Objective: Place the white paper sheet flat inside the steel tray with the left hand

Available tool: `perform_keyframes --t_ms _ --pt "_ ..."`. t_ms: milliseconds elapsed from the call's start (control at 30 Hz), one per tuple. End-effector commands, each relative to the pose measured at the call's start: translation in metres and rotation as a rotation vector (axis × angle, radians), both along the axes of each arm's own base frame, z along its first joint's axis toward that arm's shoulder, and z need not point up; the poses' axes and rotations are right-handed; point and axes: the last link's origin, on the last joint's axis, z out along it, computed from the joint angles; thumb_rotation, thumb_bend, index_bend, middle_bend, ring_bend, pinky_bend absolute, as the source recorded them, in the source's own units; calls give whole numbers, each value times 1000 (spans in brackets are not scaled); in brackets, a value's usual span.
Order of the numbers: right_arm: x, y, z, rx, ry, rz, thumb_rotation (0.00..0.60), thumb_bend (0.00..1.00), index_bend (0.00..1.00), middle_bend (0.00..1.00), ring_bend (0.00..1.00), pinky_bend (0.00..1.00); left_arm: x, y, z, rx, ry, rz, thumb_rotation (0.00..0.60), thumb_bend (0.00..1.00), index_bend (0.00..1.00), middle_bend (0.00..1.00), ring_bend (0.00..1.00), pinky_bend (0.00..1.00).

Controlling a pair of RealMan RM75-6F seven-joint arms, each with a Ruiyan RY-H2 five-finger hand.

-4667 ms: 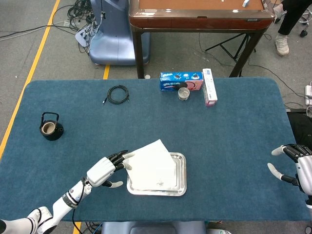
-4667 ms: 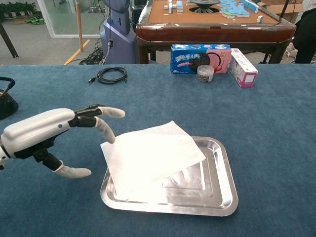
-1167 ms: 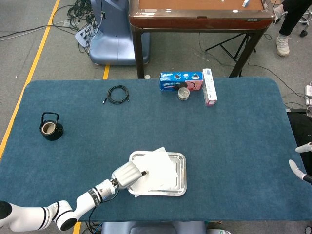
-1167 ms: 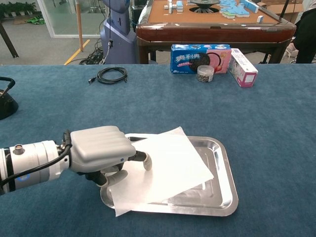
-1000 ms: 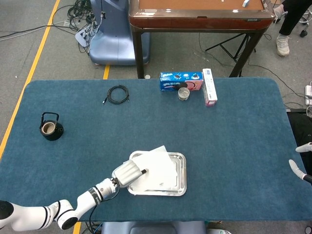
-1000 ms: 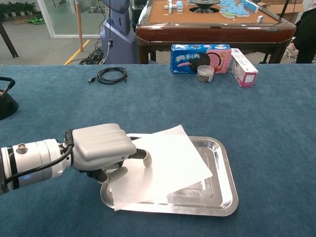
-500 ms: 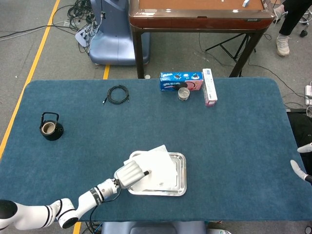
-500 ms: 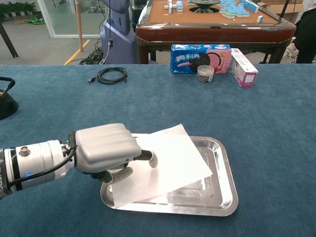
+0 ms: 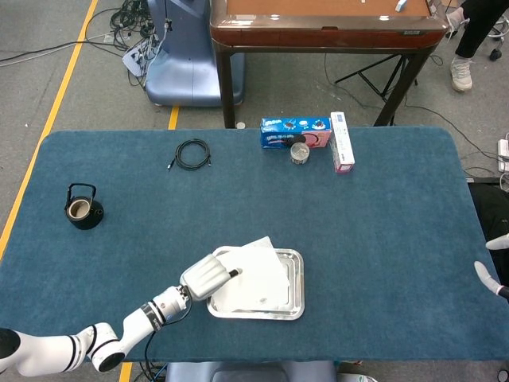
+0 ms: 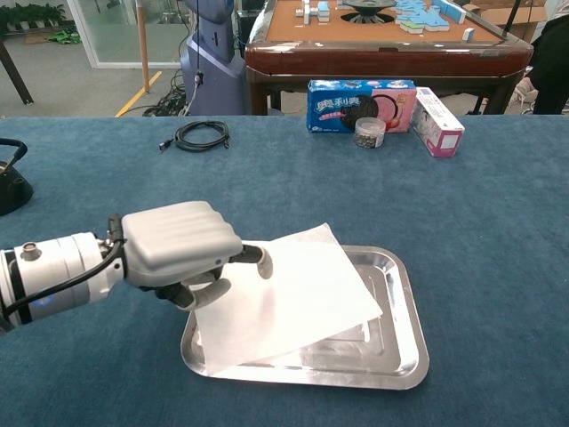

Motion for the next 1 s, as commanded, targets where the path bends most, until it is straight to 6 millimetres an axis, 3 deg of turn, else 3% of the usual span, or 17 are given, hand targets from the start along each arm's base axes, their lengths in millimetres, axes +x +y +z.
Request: perform_keyframes --t_ms 33,1000 --pt "0 0 0 0 0 0 600 261 479 501 361 322 -1 -1 -1 6 19 16 600 580 281 1000 1000 1000" --pt "-1 1 2 -4 -9 2 600 261 479 501 361 322 4 -11 -18 -15 90 2 600 580 268 1000 1000 1000"
